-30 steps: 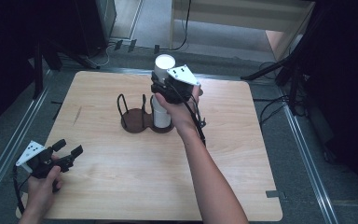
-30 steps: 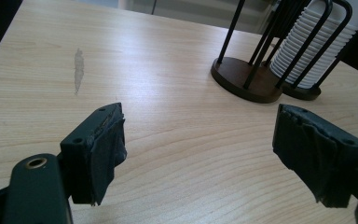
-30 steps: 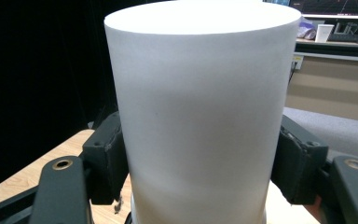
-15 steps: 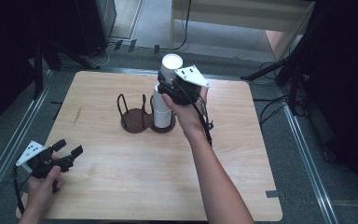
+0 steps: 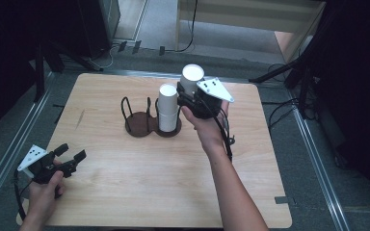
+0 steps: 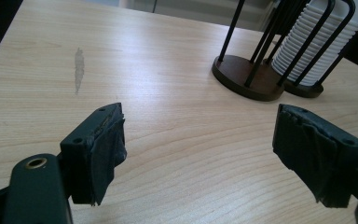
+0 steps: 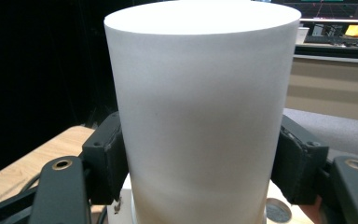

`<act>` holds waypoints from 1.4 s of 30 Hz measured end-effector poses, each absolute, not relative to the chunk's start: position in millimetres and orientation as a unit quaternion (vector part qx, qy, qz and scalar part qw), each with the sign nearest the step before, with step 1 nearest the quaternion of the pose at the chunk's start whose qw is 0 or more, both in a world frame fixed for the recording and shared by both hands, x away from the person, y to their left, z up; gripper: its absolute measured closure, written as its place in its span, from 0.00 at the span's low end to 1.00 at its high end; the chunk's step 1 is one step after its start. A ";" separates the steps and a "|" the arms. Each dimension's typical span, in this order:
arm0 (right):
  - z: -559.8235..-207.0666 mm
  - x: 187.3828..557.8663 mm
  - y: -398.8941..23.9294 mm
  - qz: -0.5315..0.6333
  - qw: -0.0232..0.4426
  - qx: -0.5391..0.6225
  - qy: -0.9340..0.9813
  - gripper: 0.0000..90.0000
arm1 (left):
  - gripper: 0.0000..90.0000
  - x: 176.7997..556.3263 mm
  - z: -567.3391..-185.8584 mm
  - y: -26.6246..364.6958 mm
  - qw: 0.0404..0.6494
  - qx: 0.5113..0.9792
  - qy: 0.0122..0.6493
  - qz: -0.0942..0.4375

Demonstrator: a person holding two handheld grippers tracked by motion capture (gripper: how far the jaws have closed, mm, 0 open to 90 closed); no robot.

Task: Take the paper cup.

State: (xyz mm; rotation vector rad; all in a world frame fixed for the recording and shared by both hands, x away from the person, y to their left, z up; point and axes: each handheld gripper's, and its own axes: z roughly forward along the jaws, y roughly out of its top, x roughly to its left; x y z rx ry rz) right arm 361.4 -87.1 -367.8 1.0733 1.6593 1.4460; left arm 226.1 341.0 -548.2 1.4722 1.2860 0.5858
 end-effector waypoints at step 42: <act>-462.2 288.7 -168.8 0.526 0.320 0.454 0.644 0.33 | 0.02 262.0 -487.0 231.3 0.502 0.678 0.474 0.253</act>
